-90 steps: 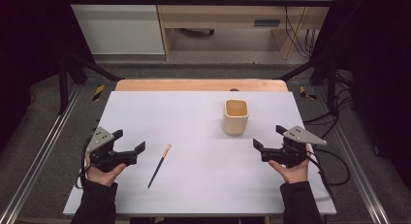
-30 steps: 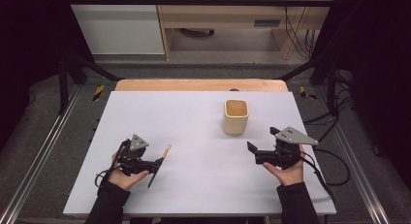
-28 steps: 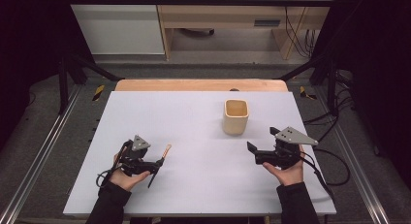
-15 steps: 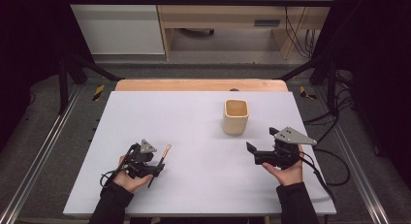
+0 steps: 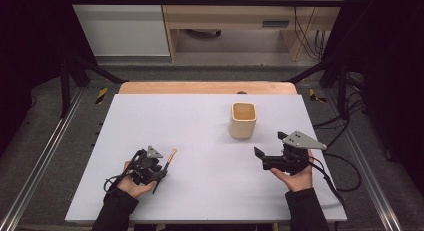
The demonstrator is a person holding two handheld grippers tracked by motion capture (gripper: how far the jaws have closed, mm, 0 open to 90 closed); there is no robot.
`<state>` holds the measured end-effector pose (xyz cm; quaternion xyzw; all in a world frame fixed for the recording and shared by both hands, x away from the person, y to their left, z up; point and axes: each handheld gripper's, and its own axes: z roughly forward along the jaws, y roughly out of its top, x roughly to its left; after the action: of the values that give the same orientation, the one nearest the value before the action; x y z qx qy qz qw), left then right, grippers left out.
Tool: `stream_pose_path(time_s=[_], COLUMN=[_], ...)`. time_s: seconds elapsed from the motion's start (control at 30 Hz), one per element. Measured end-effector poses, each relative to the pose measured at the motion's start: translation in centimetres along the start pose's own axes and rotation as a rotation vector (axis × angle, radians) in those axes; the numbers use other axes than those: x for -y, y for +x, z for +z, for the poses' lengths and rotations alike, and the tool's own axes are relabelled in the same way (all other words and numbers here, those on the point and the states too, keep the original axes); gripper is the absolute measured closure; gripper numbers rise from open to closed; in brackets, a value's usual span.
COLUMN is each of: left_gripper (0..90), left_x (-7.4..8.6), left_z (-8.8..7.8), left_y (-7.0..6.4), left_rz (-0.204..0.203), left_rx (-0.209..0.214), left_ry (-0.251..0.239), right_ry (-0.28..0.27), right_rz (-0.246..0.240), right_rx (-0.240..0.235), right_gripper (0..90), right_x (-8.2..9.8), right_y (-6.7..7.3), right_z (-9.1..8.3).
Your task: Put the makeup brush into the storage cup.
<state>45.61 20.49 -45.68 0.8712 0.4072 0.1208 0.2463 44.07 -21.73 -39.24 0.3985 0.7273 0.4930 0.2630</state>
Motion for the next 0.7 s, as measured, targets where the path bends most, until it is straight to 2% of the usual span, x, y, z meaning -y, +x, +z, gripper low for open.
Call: stream_pose_path(time_s=[0.43, 0.6, 0.7], left_gripper=[82.4, 82.1, 77.3], left_x=[0.06, 0.04, -0.09], left_z=[-0.03, -0.07, -0.21], left_y=[-0.02, 0.08, 0.23], left_rz=[0.015, 0.025, 0.037], left_rx=[0.004, 0.012, 0.017], left_ry=[0.022, 0.028, 0.03], right_ry=[0.003, 0.004, 0.004], right_rz=[-0.001, -0.002, -0.002], right_rx=[-0.002, -0.001, -0.002], right_gripper=[4.7, 4.7, 4.7], right_x=[0.02, 0.03, 0.03], right_y=[0.02, 0.02, 0.01], right_z=[0.05, 0.06, 0.07])
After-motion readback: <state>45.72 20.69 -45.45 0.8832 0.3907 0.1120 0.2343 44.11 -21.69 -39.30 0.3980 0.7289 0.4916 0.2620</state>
